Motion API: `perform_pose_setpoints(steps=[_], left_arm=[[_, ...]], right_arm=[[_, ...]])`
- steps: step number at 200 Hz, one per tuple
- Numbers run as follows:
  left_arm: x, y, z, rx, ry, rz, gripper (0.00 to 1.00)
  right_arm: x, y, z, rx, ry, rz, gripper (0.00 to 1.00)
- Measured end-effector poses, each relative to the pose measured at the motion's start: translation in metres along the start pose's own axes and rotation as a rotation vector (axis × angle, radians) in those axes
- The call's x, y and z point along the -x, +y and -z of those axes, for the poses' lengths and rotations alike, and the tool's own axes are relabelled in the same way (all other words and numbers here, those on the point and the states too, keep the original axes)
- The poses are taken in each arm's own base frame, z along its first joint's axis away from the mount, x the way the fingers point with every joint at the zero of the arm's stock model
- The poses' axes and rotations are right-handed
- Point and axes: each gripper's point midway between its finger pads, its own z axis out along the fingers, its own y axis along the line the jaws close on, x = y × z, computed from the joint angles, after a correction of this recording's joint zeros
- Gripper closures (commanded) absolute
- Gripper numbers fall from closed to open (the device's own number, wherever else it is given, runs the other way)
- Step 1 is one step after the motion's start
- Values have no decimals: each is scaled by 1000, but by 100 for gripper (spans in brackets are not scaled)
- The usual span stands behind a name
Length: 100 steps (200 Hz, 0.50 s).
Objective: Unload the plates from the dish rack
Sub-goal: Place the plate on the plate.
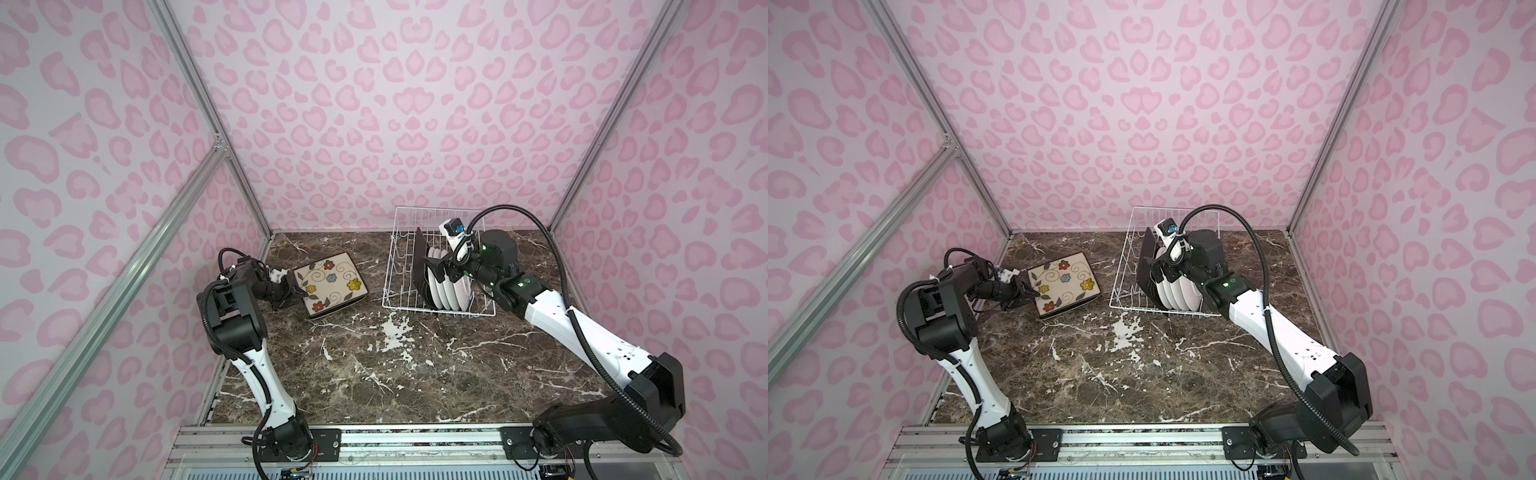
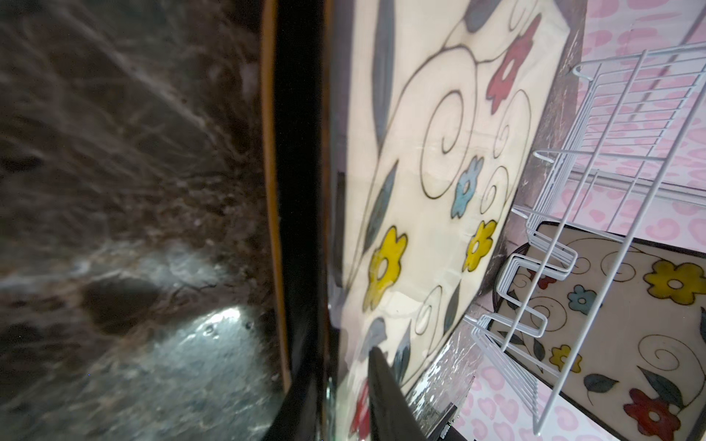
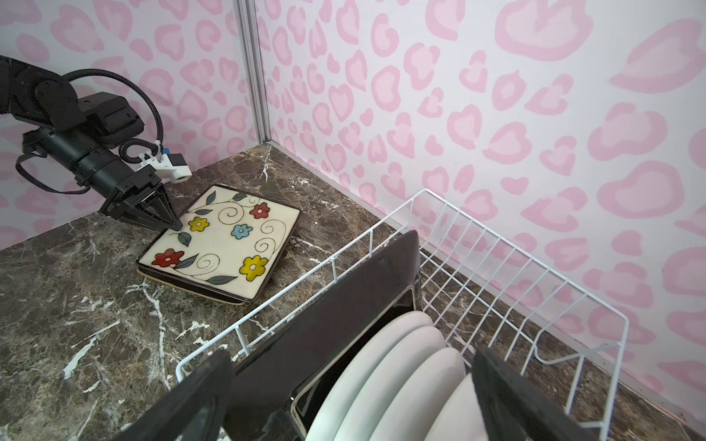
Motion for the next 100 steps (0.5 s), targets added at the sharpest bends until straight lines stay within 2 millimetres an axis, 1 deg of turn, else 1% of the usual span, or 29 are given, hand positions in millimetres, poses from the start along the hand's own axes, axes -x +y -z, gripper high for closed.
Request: perform_pose_setpoints(steps=[30,56,74,89,92,100], left_arm=[[0,2,0,14,-1,7,74],[1,2,3,21,-11,5,70],[5,-1,7,23,-34,8,65],[8,-6,12,20,-58,-3,65],[9,-7,13,20,-63,-4,60],[11,-11,17,18,-77,-11,58]], right_arm=[[0,-1,0,-3,1,4,1],[-1,-3,0,-12,3,10,1],[-2,-3,-1,-12,6,10,1],[-3,-3,-2,-11,10,10,1],[-3,-3,-2,-12,11,10,1],[-4,-2,-3,-11,12,9,1]])
